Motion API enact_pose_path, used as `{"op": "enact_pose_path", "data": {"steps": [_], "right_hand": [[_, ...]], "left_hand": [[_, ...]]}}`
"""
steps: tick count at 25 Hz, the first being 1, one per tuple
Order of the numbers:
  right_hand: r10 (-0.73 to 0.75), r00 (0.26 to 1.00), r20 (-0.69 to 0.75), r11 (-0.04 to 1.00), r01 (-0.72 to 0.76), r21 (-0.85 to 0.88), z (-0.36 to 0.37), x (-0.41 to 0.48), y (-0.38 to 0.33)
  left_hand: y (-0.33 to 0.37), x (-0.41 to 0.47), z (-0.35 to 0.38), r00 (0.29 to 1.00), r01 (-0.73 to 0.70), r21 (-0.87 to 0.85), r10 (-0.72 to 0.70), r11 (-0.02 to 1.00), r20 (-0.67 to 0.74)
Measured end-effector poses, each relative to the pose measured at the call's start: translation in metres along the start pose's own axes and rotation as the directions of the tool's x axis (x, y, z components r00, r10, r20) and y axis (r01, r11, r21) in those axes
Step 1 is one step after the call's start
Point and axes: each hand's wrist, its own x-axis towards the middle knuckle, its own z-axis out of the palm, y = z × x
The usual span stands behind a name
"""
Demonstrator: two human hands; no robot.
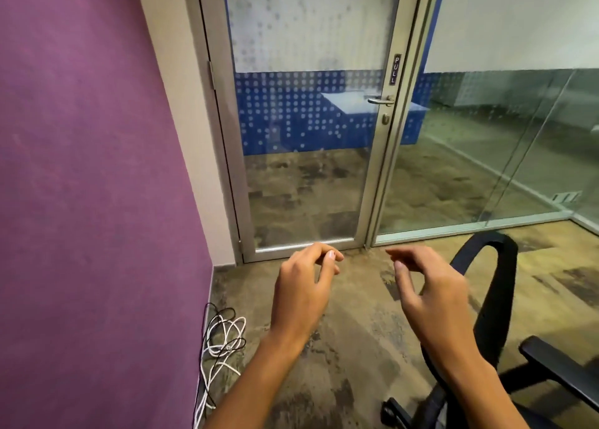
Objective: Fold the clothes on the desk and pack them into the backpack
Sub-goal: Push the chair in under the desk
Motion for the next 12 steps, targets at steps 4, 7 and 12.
{"op": "enact_pose_path", "data": {"steps": [4, 7, 12], "right_hand": [[0.067, 0.993, -0.093, 0.990, -0.077, -0.115, 0.016, 0.029, 0.004], [0.102, 0.983, -0.156, 0.974, -0.130, -0.184, 0.025, 0.050, 0.007], [0.207, 0.948, -0.242, 0.912, -0.277, -0.302, 0.027, 0.069, 0.021]], "left_hand": [[-0.025, 0.057, 0.016, 0.984, -0.080, -0.082, 0.091, 0.993, 0.151], [-0.037, 0.097, 0.030, 0.961, -0.132, -0.146, 0.163, 0.980, 0.223], [-0.047, 0.149, 0.066, 0.905, -0.172, -0.285, 0.266, 0.943, 0.332]]}}
